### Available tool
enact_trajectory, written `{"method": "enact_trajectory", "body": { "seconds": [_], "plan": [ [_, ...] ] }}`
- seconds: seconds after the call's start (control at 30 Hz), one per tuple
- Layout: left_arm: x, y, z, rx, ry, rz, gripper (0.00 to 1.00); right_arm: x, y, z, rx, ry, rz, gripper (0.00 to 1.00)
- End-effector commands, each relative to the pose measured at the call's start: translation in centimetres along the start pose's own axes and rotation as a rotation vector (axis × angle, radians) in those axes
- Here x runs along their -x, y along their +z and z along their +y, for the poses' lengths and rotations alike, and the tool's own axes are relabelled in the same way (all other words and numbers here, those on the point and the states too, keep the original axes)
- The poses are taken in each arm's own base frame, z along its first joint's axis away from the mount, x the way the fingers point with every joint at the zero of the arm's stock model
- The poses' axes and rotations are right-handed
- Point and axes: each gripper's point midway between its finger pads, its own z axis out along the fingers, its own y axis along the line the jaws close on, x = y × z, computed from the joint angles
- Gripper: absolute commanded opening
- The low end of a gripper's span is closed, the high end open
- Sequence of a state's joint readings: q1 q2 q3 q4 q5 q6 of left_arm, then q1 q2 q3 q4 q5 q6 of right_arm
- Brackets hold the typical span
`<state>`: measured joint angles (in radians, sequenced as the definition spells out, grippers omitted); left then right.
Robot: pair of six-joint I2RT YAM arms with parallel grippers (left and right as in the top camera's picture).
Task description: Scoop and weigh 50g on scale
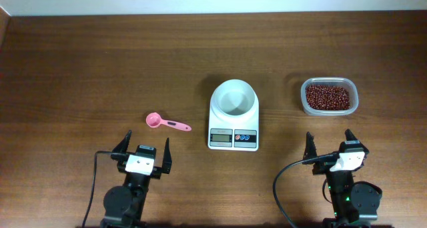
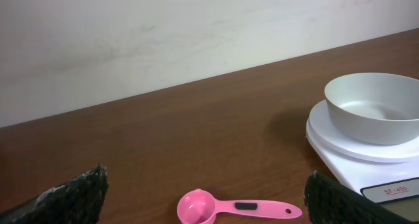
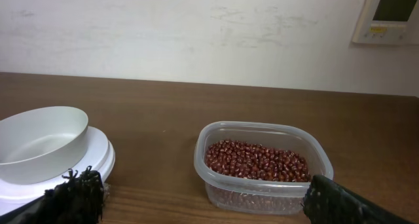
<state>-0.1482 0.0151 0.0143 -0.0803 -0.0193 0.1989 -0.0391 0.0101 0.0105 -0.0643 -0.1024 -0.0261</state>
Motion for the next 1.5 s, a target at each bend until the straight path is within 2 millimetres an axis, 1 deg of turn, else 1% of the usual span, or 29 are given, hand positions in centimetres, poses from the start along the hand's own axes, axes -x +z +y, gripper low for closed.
{"method": "enact_trajectory", "body": {
  "seconds": [0.0,1.17,1.23,1.4,1.43,1.47],
  "plan": [
    [-0.4,0.1,0.1,0.01,0.016,0.012,0.99,-0.3,0.0,0.1,0.004,0.005,0.006,0.99],
    [-0.4,0.1,0.1,0.01,0.016,0.012,0.99,-0.3,0.0,0.1,0.004,0.005,0.006,0.99],
    [-0.4,0.0,0.9,0.052,0.017,0.016,0.99,-0.3,0.0,0.1,0.004,0.005,0.006,0.99],
    [-0.4,0.0,0.9,0.052,0.017,0.016,0.99,-0.3,0.0,0.1,0.004,0.005,0.006,0.99],
    [-0.3,0.0,1.1,0.063,0.017,0.012,0.99,-0.3,0.0,0.1,0.004,0.005,0.006,0.99],
    [0.3,0.0,1.5,0.084,0.014,-0.012,0.99,-0.3,0.0,0.1,0.004,0.005,0.006,0.99]
  ]
}}
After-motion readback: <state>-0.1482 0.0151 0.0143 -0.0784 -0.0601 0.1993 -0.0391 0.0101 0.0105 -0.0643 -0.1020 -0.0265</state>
